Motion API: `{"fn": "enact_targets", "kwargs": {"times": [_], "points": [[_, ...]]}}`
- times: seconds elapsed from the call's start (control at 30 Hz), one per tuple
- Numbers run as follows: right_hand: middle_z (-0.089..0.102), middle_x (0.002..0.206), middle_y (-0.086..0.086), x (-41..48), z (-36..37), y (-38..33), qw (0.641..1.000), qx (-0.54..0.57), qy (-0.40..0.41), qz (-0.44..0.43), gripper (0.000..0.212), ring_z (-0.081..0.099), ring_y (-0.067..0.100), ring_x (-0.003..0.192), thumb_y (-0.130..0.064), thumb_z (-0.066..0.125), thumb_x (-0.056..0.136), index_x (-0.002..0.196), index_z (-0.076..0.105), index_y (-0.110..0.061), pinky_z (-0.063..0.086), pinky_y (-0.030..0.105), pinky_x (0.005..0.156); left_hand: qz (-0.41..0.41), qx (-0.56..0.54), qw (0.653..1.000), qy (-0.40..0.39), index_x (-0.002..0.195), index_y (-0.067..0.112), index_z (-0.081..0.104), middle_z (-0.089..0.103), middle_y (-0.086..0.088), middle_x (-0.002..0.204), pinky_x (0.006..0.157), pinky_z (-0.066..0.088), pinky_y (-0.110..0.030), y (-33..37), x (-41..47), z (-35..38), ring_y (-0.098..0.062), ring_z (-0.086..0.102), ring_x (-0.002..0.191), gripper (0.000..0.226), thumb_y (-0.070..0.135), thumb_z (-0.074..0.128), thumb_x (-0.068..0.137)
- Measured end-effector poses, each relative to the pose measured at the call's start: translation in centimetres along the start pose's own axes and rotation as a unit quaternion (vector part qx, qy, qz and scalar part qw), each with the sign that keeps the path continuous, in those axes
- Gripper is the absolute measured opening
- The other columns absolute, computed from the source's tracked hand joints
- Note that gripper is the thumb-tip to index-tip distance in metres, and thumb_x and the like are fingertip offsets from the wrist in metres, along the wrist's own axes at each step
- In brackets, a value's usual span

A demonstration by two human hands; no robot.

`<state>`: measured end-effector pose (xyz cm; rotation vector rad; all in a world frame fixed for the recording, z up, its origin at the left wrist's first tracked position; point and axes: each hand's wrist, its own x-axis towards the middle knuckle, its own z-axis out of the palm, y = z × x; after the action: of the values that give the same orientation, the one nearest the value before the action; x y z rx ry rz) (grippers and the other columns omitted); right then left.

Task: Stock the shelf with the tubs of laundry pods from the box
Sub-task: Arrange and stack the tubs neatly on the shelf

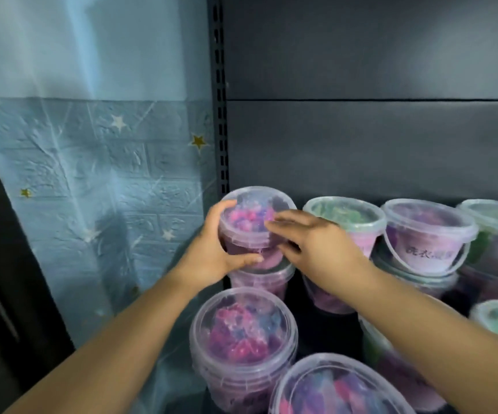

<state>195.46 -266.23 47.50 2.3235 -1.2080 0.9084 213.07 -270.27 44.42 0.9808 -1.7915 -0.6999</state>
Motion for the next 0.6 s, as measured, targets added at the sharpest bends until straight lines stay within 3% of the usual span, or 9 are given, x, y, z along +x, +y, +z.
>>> {"fn": "enact_targets", "kwargs": {"times": [0.1,0.17,0.23,0.3,0.37,0.47,0.53,0.6], "points": [[0.066,0.108,0.012,0.5,-1.1,-0.6,1.000,0.015,0.021,-0.006,0.040,0.069,0.020,0.074,-0.016,0.067,0.061,0.100,0.070,-0.012,0.053,0.025,0.056,0.058,0.009,0.993,0.099,0.101,0.043,0.037,0.040,0.029,0.103,0.073,0.035,0.005,0.4,-0.6,-1.3,0.013,0.047,0.094,0.077,0.007,0.085,0.052],[0.056,0.122,0.011,1.7,-2.3,-1.5,0.993,0.096,0.035,0.067,0.048,0.064,0.018,0.084,-0.019,0.071,0.071,0.117,0.061,-0.011,0.053,0.024,0.075,0.052,-0.025,0.986,0.159,0.099,0.044,0.036,0.040,0.028,0.102,0.075,0.035,0.003,0.2,-0.6,-3.4,0.006,0.049,0.094,0.075,0.008,0.085,0.054],[0.047,0.135,0.004,2.7,-2.4,-1.9,0.967,0.178,-0.058,0.172,0.059,0.058,0.014,0.099,-0.027,0.072,0.078,0.131,0.048,-0.017,0.046,0.024,0.092,0.031,-0.054,0.981,0.181,0.098,0.048,0.037,0.044,0.021,0.106,0.087,0.038,-0.012,-0.6,-0.5,-5.8,-0.007,0.051,0.102,0.077,0.019,0.089,0.049],[0.042,0.142,0.001,3.4,-1.1,-1.8,0.927,0.171,-0.199,0.270,0.070,0.047,0.016,0.122,-0.041,0.068,0.079,0.138,0.039,-0.018,0.037,0.028,0.103,0.005,-0.031,0.984,0.174,0.104,0.045,0.038,0.045,0.011,0.115,0.096,0.038,-0.024,-1.7,-0.5,-7.7,-0.012,0.049,0.110,0.079,0.028,0.089,0.046],[0.037,0.147,0.004,4.0,0.7,-2.1,0.891,0.130,-0.293,0.322,0.084,0.039,0.021,0.131,-0.054,0.064,0.077,0.142,0.030,-0.014,0.034,0.029,0.106,-0.020,-0.024,0.987,0.155,0.104,0.045,0.040,0.045,0.007,0.119,0.100,0.039,-0.030,-2.8,-0.9,-9.1,-0.014,0.050,0.111,0.078,0.032,0.089,0.045],[0.033,0.149,0.009,4.9,3.6,-2.5,0.850,0.075,-0.381,0.357,0.103,0.039,0.027,0.131,-0.064,0.062,0.072,0.146,0.016,-0.008,0.036,0.032,0.104,-0.028,-0.015,0.992,0.124,0.096,0.051,0.040,0.046,0.007,0.117,0.091,0.038,-0.025,-3.8,-1.5,-10.1,-0.012,0.051,0.105,0.078,0.044,0.089,0.035],[0.027,0.152,0.010,5.4,5.0,-2.8,0.834,0.038,-0.420,0.355,0.112,0.035,0.029,0.134,-0.066,0.062,0.070,0.148,0.005,-0.009,0.035,0.035,0.105,-0.023,0.014,0.994,0.109,0.104,0.042,0.041,0.046,0.006,0.115,0.090,0.035,-0.022,-4.8,-1.8,-10.3,-0.013,0.048,0.106,0.079,0.027,0.091,0.046],[0.025,0.152,0.010,5.8,5.7,-3.0,0.835,0.024,-0.425,0.350,0.113,0.034,0.030,0.134,-0.064,0.064,0.069,0.148,0.003,-0.010,0.035,0.036,0.106,-0.014,0.020,0.994,0.111,0.107,0.038,0.040,0.046,0.009,0.112,0.089,0.035,-0.019,-5.7,-1.8,-10.5,-0.012,0.048,0.106,0.082,0.022,0.091,0.045]]}}
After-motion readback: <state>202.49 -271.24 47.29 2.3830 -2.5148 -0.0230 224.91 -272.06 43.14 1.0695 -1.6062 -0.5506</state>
